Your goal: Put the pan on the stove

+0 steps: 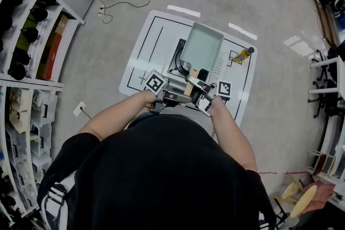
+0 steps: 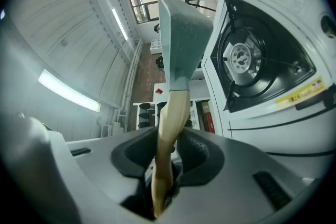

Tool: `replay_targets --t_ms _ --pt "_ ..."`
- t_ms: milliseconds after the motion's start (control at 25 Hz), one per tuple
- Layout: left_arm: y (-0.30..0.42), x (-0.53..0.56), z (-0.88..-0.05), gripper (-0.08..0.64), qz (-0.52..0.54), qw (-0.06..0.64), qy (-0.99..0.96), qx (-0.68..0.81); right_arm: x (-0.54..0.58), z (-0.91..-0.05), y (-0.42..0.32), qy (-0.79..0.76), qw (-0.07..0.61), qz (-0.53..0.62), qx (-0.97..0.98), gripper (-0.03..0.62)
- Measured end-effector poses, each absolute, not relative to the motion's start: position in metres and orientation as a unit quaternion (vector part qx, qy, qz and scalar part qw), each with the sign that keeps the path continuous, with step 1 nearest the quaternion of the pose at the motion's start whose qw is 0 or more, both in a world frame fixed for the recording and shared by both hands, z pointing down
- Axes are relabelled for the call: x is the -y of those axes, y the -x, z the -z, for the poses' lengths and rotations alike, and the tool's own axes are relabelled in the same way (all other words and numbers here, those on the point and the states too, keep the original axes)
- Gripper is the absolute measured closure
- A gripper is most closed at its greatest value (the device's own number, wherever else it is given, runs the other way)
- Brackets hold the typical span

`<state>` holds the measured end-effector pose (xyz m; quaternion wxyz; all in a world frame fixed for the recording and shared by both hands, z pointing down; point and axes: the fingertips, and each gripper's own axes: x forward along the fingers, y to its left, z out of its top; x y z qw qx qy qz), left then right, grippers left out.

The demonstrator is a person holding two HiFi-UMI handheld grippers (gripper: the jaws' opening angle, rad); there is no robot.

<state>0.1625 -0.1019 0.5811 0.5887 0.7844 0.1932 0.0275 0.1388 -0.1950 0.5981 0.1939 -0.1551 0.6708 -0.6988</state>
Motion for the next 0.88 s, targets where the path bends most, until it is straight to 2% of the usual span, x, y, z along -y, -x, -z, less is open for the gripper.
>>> replay_targets --t_ms 880 --pt "-0.153 0.091 -0.620 0.413 -0.021 0.636 -0.746 -0.199 0.182 -0.654 -0.126 0.159 0.182 0.741 -0.627 0.479"
